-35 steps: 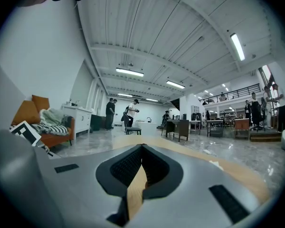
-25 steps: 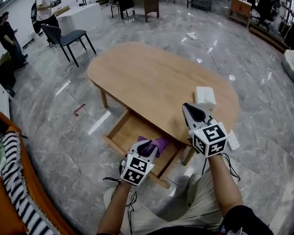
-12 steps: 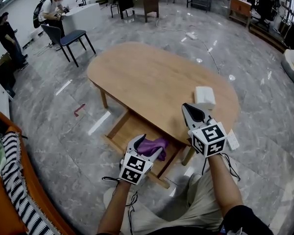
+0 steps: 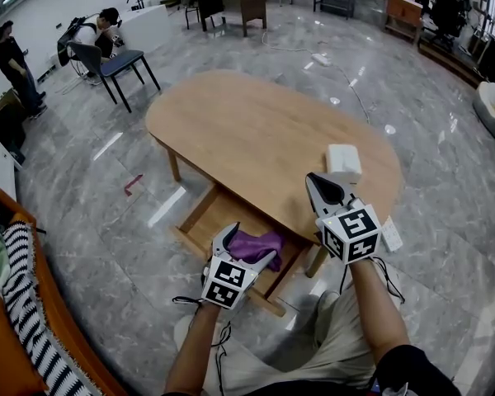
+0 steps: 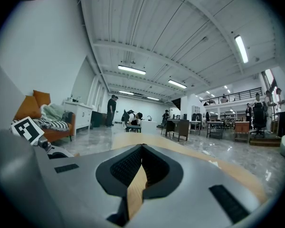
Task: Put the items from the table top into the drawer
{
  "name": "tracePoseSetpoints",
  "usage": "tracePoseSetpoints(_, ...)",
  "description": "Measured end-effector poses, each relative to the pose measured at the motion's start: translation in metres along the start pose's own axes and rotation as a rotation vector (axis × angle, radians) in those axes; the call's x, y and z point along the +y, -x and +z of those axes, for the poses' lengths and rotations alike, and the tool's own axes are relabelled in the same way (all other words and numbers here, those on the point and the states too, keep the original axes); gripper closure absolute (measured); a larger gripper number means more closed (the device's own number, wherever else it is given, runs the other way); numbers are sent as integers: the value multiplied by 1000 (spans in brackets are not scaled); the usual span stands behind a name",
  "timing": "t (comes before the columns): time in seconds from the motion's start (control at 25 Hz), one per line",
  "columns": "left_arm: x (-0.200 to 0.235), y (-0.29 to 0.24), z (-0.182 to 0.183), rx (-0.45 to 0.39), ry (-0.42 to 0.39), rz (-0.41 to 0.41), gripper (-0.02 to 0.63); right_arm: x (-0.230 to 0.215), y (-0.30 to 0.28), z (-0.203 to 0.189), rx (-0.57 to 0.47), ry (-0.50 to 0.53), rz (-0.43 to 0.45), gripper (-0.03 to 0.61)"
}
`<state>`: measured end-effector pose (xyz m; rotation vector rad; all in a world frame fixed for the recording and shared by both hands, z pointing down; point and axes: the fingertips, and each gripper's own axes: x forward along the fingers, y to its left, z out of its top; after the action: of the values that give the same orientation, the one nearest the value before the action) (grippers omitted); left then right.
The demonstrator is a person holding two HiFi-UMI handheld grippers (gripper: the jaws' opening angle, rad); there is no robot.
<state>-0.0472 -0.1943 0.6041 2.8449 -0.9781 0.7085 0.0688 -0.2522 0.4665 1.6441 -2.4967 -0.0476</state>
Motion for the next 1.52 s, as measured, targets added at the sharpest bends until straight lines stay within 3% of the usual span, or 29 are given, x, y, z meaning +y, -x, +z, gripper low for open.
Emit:
tracePoseSetpoints(0.56,-13,3,-25,191,-33,-103,173,1,-4,2,-4,6,2,565)
tracePoseSetpoints(0.92,-25,16,-42,346,-51,-225,175,-3,-5,2,-5,10,-12,565)
tracePoseSetpoints(1.12,-24,19,-32,289,-57,-220,175,-4,-4,2,-4,6,-21,565)
tracePoseSetpoints(1.36,-19,19,11,107,1,-174,184,-9,1,2,-5,7,-31,565)
tracePoseSetpoints(1.52,-7,25,40,-38,46,-98,295,-13,3,0,2,3,-47,565)
